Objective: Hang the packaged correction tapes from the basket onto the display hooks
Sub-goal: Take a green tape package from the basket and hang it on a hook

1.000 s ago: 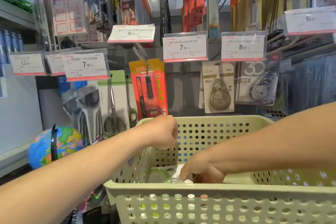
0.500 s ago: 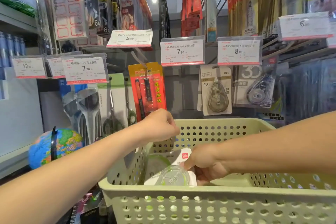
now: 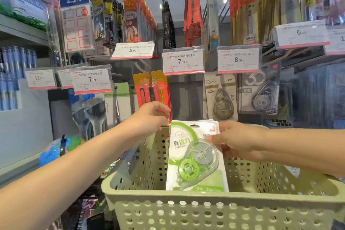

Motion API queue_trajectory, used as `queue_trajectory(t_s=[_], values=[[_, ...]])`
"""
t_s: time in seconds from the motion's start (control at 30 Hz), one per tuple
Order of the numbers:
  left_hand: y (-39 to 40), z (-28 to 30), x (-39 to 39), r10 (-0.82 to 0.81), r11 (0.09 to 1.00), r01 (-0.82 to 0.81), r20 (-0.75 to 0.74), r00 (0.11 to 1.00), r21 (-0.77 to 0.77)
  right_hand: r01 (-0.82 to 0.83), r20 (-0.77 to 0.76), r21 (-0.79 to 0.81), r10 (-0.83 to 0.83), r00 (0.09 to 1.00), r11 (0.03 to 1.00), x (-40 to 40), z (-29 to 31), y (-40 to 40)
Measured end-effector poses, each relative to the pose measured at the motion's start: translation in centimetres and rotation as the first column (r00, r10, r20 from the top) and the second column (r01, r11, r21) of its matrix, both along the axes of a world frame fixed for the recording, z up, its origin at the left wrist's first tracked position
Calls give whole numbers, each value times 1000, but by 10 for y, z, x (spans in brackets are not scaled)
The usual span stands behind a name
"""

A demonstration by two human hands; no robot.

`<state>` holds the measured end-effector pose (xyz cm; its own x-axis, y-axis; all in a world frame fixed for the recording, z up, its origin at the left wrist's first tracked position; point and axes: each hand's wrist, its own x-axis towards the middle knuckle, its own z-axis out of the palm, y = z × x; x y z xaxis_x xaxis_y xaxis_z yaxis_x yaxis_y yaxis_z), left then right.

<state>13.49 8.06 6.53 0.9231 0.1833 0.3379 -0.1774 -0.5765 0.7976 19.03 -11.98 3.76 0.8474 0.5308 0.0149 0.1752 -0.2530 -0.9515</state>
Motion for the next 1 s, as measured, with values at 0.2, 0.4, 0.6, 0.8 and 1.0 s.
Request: queue_trajectory(t_s=[0.2, 0.4, 0.6, 0.8, 1.0], values=[[4, -3, -4, -150, 936, 90, -154, 977, -341, -34, 16, 115, 32, 999, 993, 0, 12, -14], [-20, -6, -8, -308, 873, 214, -155, 939, -438, -92, 37, 170, 87, 996, 981, -3, 21, -17], [-29, -6, 2, -179, 857, 132, -47, 983, -498, -101, -33, 302, 117, 993, 948, -4, 25, -18], [-24, 4, 3, 5, 846, -12, -14, 1000, -534, -95, -16, 347, 107, 994, 933, -6, 30, -31], [-9, 12, 0, 118, 833, -104, -9, 993, -543, -90, 112, 332, 55, 992, 939, -5, 40, -60]])
